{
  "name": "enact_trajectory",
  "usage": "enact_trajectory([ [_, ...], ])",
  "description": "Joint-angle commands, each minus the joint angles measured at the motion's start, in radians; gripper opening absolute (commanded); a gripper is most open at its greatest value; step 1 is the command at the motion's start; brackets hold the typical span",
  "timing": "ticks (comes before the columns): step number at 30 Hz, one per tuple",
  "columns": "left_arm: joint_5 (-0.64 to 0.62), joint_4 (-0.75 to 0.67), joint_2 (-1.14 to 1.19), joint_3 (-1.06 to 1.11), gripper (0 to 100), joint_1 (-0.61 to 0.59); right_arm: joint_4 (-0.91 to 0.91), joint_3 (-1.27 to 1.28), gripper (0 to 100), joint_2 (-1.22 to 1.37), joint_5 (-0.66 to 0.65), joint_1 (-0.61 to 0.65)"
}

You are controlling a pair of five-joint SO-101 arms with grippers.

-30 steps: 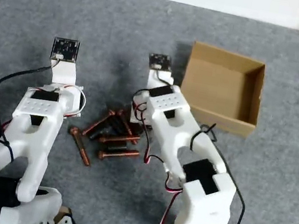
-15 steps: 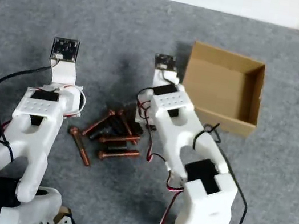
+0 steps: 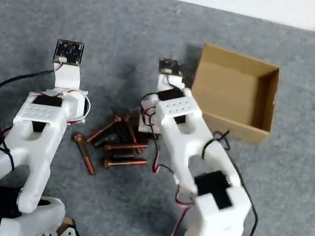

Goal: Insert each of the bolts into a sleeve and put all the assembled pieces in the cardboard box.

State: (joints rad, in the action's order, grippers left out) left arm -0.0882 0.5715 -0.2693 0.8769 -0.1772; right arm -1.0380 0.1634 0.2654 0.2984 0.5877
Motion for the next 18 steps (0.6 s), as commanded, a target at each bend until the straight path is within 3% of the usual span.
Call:
enact_trajectory([
  [1, -0.003, -0.015, -0.038, -0.002, 1, -0.002, -0.004, 0.044, 0.5, -0.177, 0.005, 0.030],
  [9, 0.000, -0.025, -0.036, -0.004, 1, -0.002, 0.136, 0.286, 0.4, -0.483, -0.068, 0.025],
  [18, 0.000, -0.035, -0.036, -0.002, 1, -0.002, 0.143, 0.406, 0.4, -0.743, -0.114, -0.059],
])
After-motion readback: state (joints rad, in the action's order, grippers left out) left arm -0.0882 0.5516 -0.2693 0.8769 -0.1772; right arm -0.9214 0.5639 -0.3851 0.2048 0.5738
